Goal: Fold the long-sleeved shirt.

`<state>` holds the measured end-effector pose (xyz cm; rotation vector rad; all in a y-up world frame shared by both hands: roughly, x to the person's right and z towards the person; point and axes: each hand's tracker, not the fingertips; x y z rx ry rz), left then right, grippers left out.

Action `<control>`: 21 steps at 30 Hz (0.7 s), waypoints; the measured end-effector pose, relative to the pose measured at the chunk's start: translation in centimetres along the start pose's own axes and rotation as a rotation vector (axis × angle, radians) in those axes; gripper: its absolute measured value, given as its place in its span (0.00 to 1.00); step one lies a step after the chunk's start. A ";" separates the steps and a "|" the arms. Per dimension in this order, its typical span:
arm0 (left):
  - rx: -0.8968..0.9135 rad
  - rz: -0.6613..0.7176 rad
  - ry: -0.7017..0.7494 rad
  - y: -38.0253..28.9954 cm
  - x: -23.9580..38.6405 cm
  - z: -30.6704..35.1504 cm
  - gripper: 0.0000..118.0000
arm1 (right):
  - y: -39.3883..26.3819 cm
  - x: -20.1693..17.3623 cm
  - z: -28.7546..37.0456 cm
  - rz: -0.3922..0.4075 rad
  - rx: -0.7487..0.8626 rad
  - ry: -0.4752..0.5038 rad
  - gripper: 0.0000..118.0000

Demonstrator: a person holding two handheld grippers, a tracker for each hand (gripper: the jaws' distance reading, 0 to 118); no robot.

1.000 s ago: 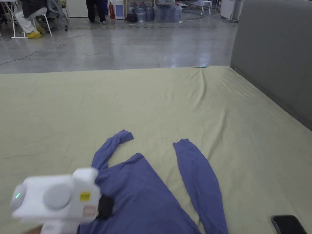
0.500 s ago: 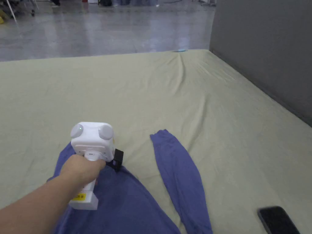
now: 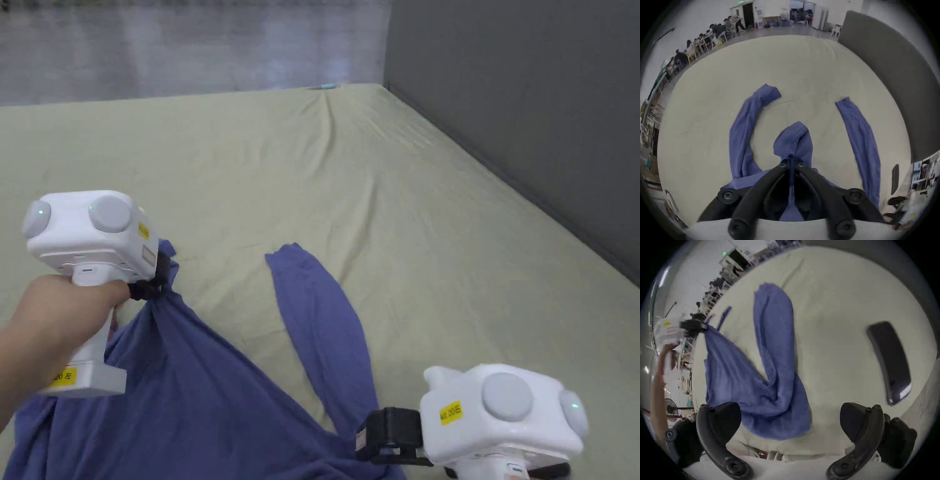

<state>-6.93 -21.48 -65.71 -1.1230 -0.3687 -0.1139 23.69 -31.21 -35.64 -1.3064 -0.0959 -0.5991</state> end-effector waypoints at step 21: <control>0.396 0.253 -0.145 5.2 -9.4 27.0 0.00 | 9.3 -13.7 21.1 0.462 0.450 -0.118 0.00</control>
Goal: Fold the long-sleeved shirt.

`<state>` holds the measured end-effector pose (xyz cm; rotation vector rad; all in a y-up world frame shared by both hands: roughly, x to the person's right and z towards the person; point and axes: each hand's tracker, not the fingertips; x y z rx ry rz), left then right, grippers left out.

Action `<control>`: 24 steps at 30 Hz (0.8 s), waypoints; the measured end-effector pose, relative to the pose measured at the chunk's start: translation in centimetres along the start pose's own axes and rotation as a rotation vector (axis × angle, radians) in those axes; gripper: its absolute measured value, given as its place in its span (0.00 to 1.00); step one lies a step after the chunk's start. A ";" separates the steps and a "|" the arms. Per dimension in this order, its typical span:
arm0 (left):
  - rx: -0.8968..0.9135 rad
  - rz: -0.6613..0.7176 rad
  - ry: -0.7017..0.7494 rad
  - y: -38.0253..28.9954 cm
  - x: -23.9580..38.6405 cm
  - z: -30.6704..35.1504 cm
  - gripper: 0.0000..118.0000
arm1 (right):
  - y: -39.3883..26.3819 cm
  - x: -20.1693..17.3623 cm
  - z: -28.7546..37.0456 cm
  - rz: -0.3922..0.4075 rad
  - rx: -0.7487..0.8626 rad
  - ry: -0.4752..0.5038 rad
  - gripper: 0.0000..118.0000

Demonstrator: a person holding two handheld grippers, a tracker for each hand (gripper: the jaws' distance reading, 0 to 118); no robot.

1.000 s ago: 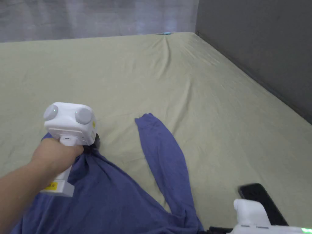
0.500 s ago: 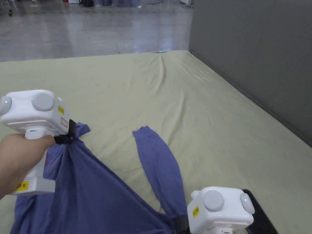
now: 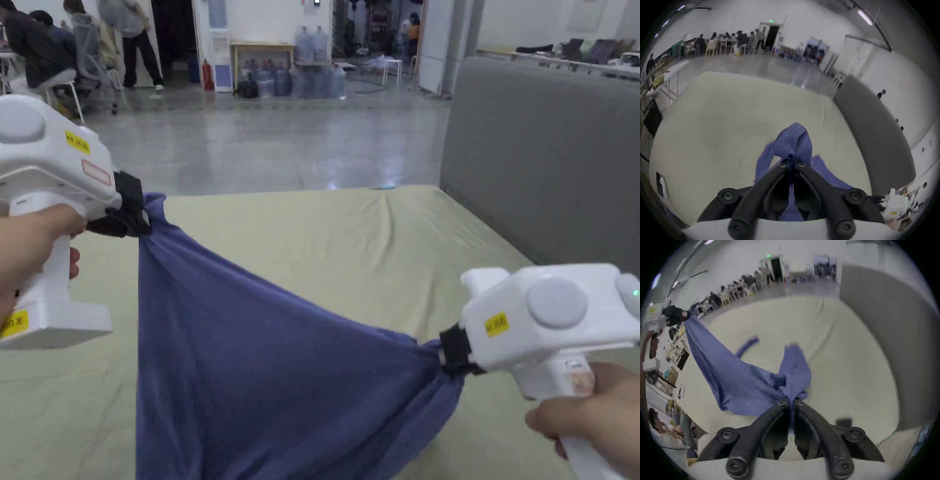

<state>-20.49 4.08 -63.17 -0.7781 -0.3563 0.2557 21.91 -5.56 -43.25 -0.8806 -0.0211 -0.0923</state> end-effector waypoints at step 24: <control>0.526 0.156 -0.052 21.8 1.7 9.7 0.00 | 35.8 -6.6 14.3 0.113 0.529 -0.277 0.00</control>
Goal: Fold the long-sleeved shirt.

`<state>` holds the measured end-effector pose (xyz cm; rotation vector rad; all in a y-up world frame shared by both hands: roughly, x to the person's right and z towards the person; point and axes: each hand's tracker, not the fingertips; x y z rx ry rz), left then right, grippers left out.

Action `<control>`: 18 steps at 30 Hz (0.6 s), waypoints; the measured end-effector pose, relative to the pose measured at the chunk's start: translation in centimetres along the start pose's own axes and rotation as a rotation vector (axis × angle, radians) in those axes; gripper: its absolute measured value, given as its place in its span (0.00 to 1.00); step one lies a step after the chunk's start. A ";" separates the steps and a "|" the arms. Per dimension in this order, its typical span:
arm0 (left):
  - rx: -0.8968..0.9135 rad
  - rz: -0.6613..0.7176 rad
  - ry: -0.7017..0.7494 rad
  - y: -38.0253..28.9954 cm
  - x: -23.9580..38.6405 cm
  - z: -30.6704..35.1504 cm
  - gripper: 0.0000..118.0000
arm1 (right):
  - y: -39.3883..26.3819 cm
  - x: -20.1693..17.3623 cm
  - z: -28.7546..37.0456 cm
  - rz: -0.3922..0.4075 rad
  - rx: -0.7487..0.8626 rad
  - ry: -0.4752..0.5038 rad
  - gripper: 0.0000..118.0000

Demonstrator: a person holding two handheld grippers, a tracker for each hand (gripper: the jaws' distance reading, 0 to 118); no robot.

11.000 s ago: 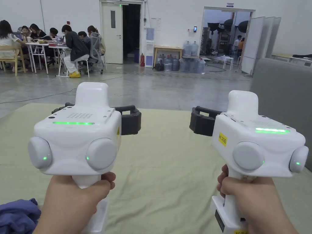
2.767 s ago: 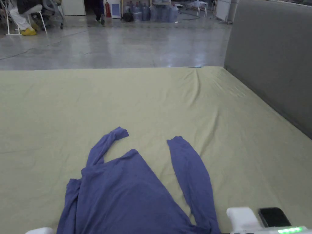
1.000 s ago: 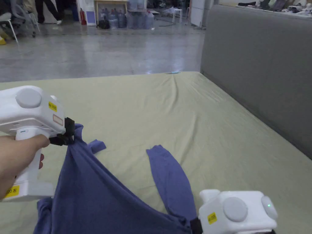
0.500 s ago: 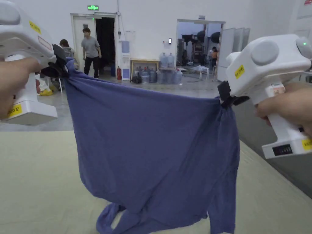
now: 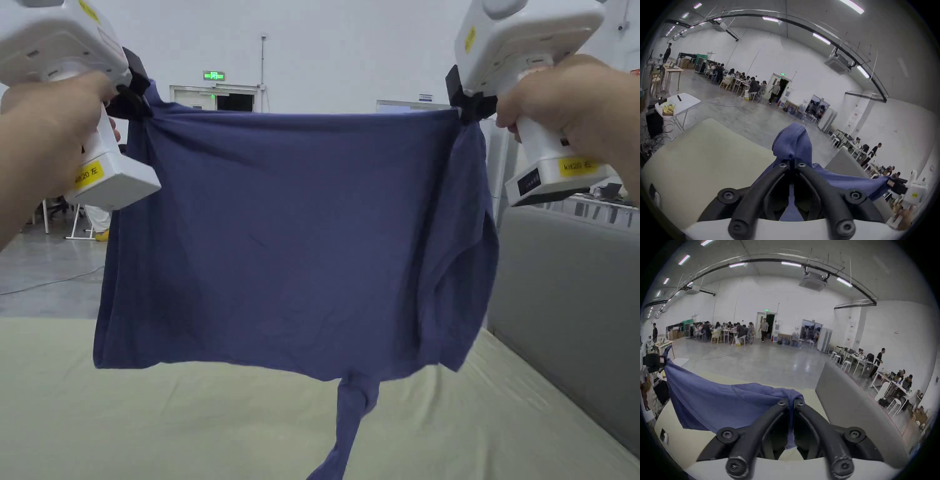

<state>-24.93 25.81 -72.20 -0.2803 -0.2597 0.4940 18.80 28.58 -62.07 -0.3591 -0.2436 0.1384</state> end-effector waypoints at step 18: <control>-0.556 -0.242 0.176 -27.4 -12.3 0.7 0.00 | -34.3 -4.1 -7.0 0.169 -0.354 0.201 0.00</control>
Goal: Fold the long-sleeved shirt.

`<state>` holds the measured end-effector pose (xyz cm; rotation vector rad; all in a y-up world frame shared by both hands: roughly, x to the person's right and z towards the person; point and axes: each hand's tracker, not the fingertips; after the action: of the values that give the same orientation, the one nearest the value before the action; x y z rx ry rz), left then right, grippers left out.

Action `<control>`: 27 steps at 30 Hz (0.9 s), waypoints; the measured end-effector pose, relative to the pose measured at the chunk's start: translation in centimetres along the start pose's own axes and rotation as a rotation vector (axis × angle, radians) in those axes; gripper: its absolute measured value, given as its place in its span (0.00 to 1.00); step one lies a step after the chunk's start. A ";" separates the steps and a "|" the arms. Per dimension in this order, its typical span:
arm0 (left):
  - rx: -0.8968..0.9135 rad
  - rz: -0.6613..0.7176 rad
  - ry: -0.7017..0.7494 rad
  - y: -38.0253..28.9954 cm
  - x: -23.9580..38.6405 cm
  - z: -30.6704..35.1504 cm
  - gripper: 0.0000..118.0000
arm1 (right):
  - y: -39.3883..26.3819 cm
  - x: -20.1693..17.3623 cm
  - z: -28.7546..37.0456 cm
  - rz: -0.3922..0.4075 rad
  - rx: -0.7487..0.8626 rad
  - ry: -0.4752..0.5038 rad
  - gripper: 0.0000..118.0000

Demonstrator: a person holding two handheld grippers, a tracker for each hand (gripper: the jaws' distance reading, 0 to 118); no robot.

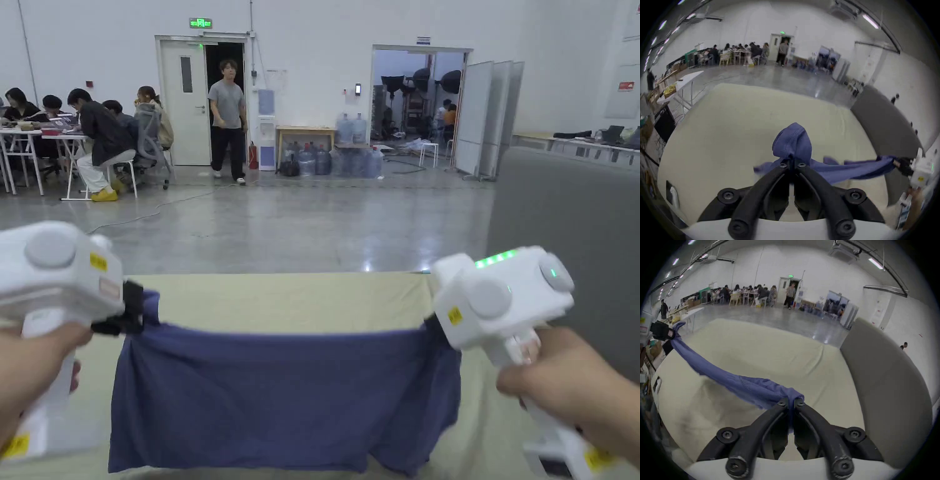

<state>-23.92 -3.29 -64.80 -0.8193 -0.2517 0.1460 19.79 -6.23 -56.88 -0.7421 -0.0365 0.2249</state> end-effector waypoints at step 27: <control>-0.424 0.045 0.087 -35.9 -7.6 1.1 0.00 | -34.4 -11.6 5.3 0.185 -0.521 0.265 0.00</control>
<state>-30.41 -28.47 -38.91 -1.2502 -0.1842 0.1001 14.46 -29.78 -29.25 -1.2921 0.2343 0.2964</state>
